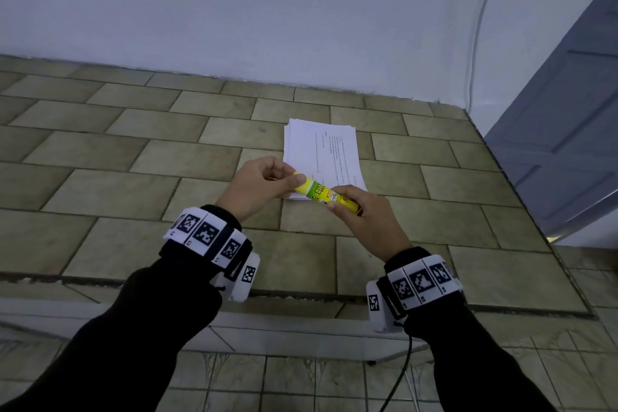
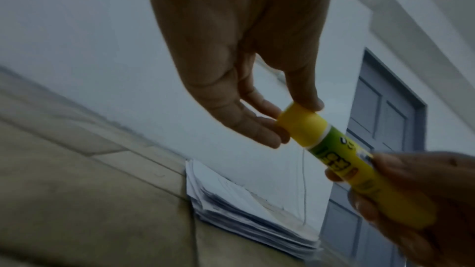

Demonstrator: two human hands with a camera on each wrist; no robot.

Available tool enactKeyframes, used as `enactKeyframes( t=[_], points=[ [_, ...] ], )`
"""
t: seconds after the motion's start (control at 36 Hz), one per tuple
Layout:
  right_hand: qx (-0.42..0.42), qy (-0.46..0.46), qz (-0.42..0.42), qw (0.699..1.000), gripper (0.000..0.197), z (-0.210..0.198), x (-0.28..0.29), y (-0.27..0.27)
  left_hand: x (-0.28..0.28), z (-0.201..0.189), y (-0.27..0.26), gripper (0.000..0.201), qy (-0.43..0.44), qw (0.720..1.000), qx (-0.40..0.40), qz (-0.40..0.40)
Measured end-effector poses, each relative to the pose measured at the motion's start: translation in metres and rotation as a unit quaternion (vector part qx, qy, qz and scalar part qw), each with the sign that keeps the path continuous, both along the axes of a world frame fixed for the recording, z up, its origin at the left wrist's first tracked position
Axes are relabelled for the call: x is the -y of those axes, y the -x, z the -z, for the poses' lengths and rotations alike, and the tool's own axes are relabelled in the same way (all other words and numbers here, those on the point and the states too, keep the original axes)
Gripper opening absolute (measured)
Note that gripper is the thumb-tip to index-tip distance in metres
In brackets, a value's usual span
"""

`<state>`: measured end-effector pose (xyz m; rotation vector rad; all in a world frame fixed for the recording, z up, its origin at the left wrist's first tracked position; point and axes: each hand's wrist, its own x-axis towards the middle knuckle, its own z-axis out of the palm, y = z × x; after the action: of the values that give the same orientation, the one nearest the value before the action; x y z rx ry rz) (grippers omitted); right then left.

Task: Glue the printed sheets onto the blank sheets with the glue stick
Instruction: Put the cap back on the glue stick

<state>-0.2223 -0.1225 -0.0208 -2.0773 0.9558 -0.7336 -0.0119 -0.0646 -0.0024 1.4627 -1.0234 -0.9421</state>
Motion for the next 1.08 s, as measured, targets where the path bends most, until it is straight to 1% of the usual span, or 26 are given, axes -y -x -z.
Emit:
enactKeyframes(
  t=[0.03, 0.08, 0.14, 0.22, 0.25, 0.28, 0.33, 0.36, 0.39, 0.42, 0.44, 0.47, 0.5, 0.58, 0.61, 0.67, 0.72, 0.78, 0.81, 0.86, 0.89, 0.94, 0.97, 1.0, 1.08],
  points=[
    [0.002, -0.007, -0.002, 1.000, 0.021, 0.001, 0.000, 0.000, 0.000, 0.001, -0.002, 0.015, 0.007, 1.000, 0.000, 0.013],
    [0.012, -0.025, -0.009, 1.000, 0.023, 0.002, 0.000, 0.001, -0.001, 0.001, -0.005, 0.024, 0.020, 0.998, 0.009, 0.051],
    [0.021, -0.040, -0.014, 0.999, 0.019, 0.001, -0.002, 0.003, -0.002, -0.001, -0.006, 0.034, 0.034, 0.995, 0.001, 0.089],
    [0.037, -0.058, -0.020, 0.997, 0.013, -0.003, -0.003, 0.005, -0.004, -0.005, -0.005, 0.051, 0.038, 0.992, -0.050, 0.113],
    [0.040, -0.054, -0.023, 0.997, 0.013, -0.005, -0.003, 0.006, -0.003, -0.006, -0.005, 0.053, 0.036, 0.992, -0.058, 0.109],
    [0.039, -0.050, -0.024, 0.998, 0.012, -0.005, -0.003, 0.007, -0.002, -0.007, -0.004, 0.048, 0.029, 0.994, -0.053, 0.096],
    [0.036, -0.045, -0.022, 0.998, 0.014, -0.005, -0.002, 0.008, -0.001, -0.008, -0.001, 0.032, 0.001, 0.998, -0.024, 0.052],
    [0.031, -0.038, -0.018, 0.999, 0.016, -0.004, -0.002, 0.008, 0.000, -0.008, 0.000, 0.034, -0.015, 0.999, -0.006, 0.031],
    [0.026, -0.028, -0.015, 0.999, 0.018, -0.004, -0.001, 0.008, 0.001, -0.006, 0.000, 0.042, -0.030, 0.999, 0.019, 0.018],
    [0.020, -0.016, -0.014, 1.000, 0.019, -0.003, -0.001, 0.008, 0.003, -0.004, 0.000, 0.050, -0.044, 0.998, 0.046, 0.015],
    [0.014, 0.000, -0.014, 1.000, 0.019, -0.002, -0.001, 0.007, 0.004, -0.002, -0.001, 0.053, -0.053, 0.996, 0.064, 0.018],
    [0.006, 0.016, -0.014, 1.000, 0.019, -0.002, 0.000, 0.006, 0.004, -0.001, -0.001, 0.051, -0.058, 0.995, 0.073, 0.024],
    [-0.003, 0.030, -0.014, 0.999, 0.020, -0.001, 0.000, 0.006, 0.005, 0.001, -0.002, 0.044, -0.063, 0.995, 0.074, 0.030],
    [-0.021, 0.036, -0.011, 0.999, 0.021, 0.001, 0.002, 0.006, 0.005, 0.003, -0.005, 0.016, -0.041, 0.995, 0.065, 0.057],
    [-0.023, 0.029, -0.016, 0.999, 0.021, 0.002, 0.002, 0.007, 0.004, 0.003, -0.006, 0.016, -0.029, 0.994, 0.074, 0.070],
    [-0.019, 0.013, -0.024, 0.999, 0.020, 0.002, 0.002, 0.008, 0.002, 0.002, -0.006, 0.027, -0.005, 0.991, 0.076, 0.110],
    [-0.009, -0.012, -0.026, 1.000, 0.019, 0.002, 0.001, 0.009, 0.001, 0.001, -0.004, 0.037, 0.016, 0.989, 0.050, 0.137],
    [-0.001, -0.029, -0.030, 0.999, 0.017, 0.000, 0.000, 0.009, 0.001, 0.000, -0.004, 0.046, 0.029, 0.989, 0.014, 0.143],
    [0.001, -0.032, -0.033, 0.999, 0.017, -0.002, 0.000, 0.009, 0.001, -0.001, -0.004, 0.047, 0.029, 0.990, 0.001, 0.140],
    [0.007, -0.033, -0.035, 0.999, 0.018, -0.005, -0.001, 0.009, 0.002, -0.001, -0.003, 0.039, 0.003, 0.994, -0.001, 0.107],
    [0.010, -0.032, -0.033, 0.999, 0.018, -0.007, -0.001, 0.009, 0.001, -0.002, -0.002, 0.040, -0.019, 0.996, 0.002, 0.090],
    [0.009, -0.019, -0.029, 0.999, 0.018, -0.008, -0.003, 0.009, 0.001, -0.003, 0.001, 0.052, -0.067, 0.994, 0.026, 0.077],
    [0.004, -0.009, -0.026, 1.000, 0.018, -0.009, -0.003, 0.009, 0.002, -0.003, 0.002, 0.050, -0.083, 0.993, 0.040, 0.078],
    [-0.003, 0.001, -0.023, 1.000, 0.019, -0.009, -0.004, 0.009, 0.001, -0.002, 0.002, 0.044, -0.090, 0.991, 0.048, 0.080],
    [-0.013, 0.013, -0.024, 1.000, 0.019, -0.010, -0.004, 0.009, 0.001, 0.001, 0.001, 0.019, -0.079, 0.992, 0.029, 0.093]
  ],
)
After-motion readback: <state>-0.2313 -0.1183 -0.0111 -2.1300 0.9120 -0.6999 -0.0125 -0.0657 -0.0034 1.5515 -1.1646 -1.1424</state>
